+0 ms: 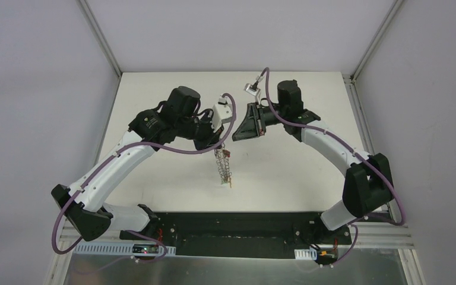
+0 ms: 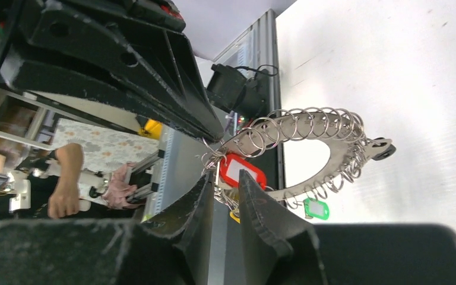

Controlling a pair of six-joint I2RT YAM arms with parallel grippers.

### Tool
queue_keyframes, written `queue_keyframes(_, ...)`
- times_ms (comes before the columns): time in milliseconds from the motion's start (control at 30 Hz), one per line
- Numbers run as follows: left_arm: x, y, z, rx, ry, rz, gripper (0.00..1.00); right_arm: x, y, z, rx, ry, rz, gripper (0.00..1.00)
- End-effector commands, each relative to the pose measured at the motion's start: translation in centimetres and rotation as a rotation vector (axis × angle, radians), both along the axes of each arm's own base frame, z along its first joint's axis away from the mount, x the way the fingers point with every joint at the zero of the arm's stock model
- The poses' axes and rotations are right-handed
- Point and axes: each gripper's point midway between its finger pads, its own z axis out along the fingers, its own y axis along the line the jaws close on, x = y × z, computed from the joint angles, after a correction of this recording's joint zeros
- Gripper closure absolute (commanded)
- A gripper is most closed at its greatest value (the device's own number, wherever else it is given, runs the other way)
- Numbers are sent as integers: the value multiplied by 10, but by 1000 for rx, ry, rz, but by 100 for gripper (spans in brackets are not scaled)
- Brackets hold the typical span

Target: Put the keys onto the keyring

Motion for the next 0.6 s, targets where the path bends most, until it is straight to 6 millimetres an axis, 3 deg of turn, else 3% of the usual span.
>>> queue_keyframes(0, -4, -12, 37, -159, -1, -33, 100, -6, -12, 29, 20, -199, 2, 76)
queue_keyframes(200, -4, -20, 52, -261, 77, -34, 100, -10, -15, 43, 26, -289, 0, 75)
queue_keyframes(567, -7, -29, 61, -342, 150, -57, 100, -22, -15, 53, 15, -395, 20, 76)
